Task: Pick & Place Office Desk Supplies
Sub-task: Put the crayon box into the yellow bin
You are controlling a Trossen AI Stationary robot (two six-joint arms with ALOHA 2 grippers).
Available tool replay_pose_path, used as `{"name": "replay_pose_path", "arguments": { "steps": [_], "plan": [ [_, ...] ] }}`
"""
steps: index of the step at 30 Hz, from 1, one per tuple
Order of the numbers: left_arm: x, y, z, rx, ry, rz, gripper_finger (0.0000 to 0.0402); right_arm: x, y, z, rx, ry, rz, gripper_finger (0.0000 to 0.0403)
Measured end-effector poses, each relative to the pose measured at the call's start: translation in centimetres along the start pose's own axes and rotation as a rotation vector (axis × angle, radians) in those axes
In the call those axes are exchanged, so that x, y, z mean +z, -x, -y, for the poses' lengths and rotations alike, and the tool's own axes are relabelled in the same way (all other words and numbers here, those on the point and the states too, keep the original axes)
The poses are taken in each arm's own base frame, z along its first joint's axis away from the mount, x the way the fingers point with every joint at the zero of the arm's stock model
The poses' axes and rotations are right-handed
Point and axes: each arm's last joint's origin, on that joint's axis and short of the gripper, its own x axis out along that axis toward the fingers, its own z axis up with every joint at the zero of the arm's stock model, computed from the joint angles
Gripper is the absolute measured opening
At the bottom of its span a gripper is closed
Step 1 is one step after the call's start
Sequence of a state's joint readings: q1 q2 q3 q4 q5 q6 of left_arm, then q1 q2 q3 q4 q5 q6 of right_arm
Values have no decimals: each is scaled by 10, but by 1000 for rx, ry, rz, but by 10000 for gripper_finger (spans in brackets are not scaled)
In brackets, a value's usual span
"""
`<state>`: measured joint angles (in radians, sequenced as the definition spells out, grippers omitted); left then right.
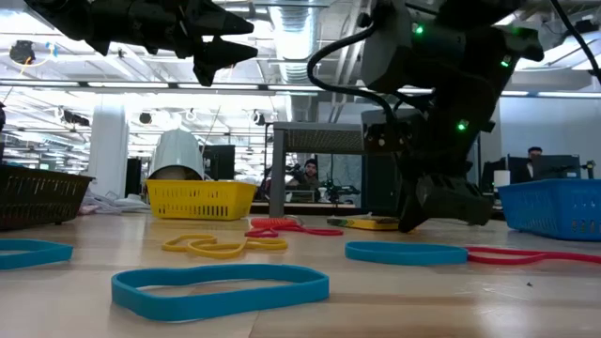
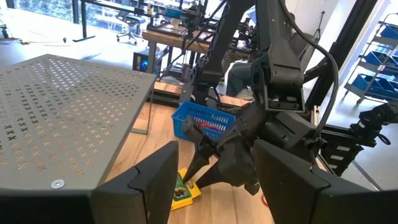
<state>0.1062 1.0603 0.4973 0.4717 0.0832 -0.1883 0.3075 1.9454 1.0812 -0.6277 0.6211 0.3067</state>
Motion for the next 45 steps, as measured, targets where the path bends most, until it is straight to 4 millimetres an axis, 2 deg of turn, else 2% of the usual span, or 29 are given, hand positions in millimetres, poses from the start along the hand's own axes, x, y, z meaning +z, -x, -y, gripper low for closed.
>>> {"name": "replay_pose_path", "arguments": {
  "steps": [5,7,13,19,28,39,45],
  "plan": [
    [0,0,0,0,0,0,205,-2,0,-4,5,10,8,27],
    [0,0,0,0,0,0,205,-2,-1,-4,7,25,6,9],
    [0,0,0,0,0,0,205,-1,0,-3,8,18,0,4],
    [0,0,0,0,-22,0,205,9,8,1,29,17,-14,2],
    [0,0,0,1,-180,-3,205,24,48,25,82,-108,79,1],
    [-3,0,1,-4,-263,-27,205,21,116,69,217,-295,299,0],
    [-12,0,11,-45,-338,-106,205,21,137,87,260,-368,407,0]
  ]
}}
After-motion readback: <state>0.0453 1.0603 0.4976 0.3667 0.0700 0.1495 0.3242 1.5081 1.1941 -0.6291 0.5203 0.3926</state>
